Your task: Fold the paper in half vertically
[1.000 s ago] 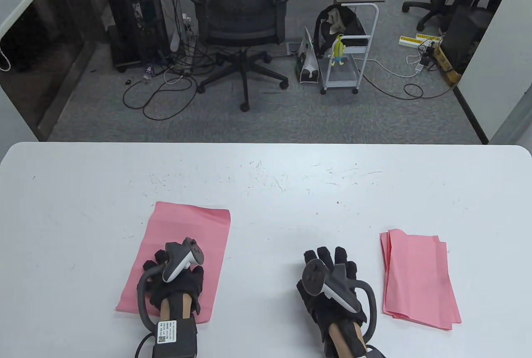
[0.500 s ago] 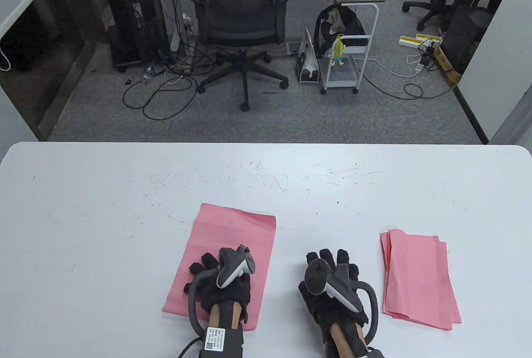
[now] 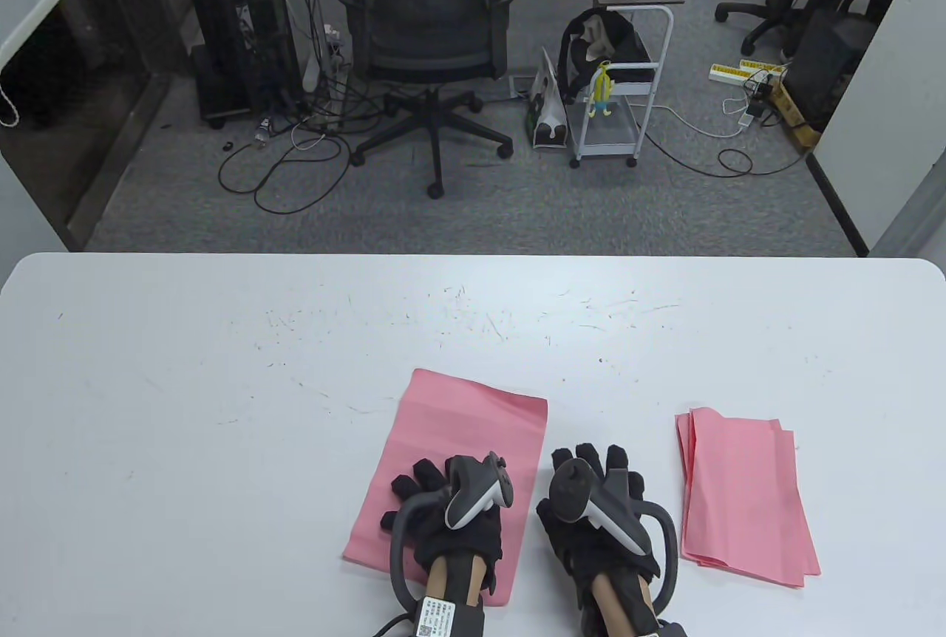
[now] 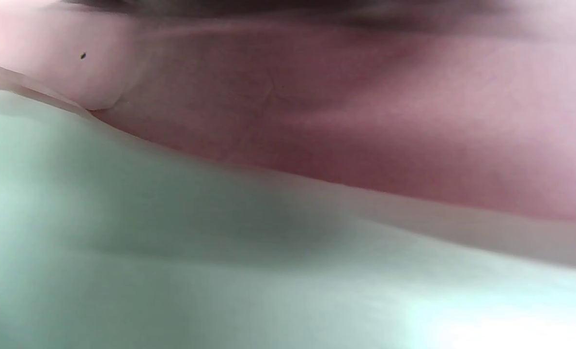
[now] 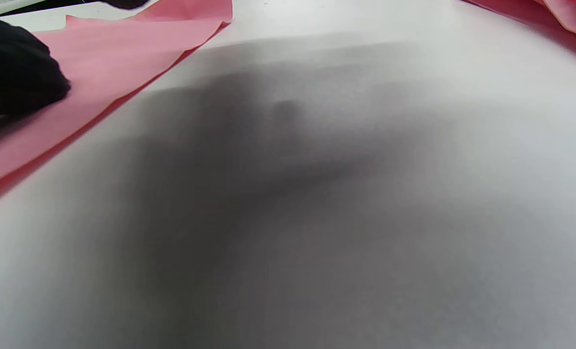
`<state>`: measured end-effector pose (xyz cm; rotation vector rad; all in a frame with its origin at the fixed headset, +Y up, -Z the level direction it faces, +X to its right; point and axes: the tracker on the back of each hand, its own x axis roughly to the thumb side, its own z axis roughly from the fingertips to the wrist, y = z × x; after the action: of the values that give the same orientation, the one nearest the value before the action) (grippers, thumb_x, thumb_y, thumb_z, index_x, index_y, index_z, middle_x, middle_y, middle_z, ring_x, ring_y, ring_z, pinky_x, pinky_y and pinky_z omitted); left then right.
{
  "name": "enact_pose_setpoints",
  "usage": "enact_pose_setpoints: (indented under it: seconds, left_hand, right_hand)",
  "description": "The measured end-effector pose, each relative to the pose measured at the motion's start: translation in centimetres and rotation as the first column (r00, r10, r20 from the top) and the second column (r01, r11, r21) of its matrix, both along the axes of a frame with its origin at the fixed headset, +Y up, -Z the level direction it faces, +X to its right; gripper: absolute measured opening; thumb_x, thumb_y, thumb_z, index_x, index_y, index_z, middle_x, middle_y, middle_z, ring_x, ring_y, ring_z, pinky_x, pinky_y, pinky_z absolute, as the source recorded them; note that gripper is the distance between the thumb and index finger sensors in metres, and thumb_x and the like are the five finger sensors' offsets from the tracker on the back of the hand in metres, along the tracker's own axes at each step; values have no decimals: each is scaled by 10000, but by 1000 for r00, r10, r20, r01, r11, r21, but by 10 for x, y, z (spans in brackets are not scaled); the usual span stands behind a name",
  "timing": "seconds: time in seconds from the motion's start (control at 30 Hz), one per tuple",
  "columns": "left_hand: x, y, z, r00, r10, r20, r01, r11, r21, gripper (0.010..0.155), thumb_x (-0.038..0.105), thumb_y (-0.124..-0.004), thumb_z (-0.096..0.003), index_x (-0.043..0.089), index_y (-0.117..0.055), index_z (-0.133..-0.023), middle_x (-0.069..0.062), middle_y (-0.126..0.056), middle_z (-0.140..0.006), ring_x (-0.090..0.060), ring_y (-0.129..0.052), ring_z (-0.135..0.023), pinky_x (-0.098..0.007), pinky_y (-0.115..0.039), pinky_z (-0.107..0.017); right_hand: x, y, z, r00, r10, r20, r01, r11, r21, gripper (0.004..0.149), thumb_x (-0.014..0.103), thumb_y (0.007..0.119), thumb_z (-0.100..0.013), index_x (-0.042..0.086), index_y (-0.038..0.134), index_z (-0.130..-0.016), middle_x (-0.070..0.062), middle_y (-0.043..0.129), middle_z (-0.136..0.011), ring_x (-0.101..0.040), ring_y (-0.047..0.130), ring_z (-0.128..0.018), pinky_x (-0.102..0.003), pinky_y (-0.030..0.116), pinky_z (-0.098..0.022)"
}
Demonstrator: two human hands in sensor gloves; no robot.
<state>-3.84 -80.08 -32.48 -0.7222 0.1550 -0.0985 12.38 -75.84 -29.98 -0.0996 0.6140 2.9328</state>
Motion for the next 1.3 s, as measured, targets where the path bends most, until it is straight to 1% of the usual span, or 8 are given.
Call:
enact_pose_setpoints:
  seconds: [0.13,0.63,0.8,1.03,1.3]
  left_hand:
    - [12,0,1,999,-5,46,5,1000,0,803,604,-321,-602,167,42,-1169,-296,12,-1215,-637,-138,-1094,-813,-441,-735]
    - [12,1,3,999,7,42,-8,1000,8,808,607,-324,-599,165,40,-1169,-298,15,-1214,-642,-132,-1089,-821,-426,-731]
    - [11,-1,2,998,42,48,-42,999,14,811,599,-333,-603,154,42,-1168,-310,24,-1206,-656,-111,-1075,-826,-377,-730]
    - [9,-1,1,993,78,87,-79,997,7,809,598,-350,-604,171,45,-1166,-281,50,-1209,-636,-64,-1080,-826,-268,-719]
    - [1,-1,-3,975,144,167,-140,990,-32,804,596,-403,-615,222,42,-1171,-225,82,-1219,-578,2,-1102,-798,-151,-726]
  right_hand:
    - [3,0,0,1000,-16,10,16,1000,-12,733,544,643,-467,334,263,-1057,-37,212,-1159,-429,127,-1037,-624,246,-740]
    - [4,0,1,1000,-12,14,13,1000,-24,732,543,642,-467,332,263,-1057,-40,211,-1158,-429,130,-1037,-624,249,-740]
    - [4,-1,0,1000,-13,14,14,1000,-28,733,544,642,-467,332,261,-1057,-40,211,-1158,-430,131,-1037,-623,249,-740]
    - [4,-2,0,1000,-22,16,23,999,-39,732,544,641,-467,332,262,-1057,-41,211,-1158,-429,130,-1037,-623,249,-740]
    - [4,-2,-1,1000,-25,16,25,999,-39,734,544,641,-467,330,262,-1057,-41,209,-1158,-430,129,-1036,-623,248,-740]
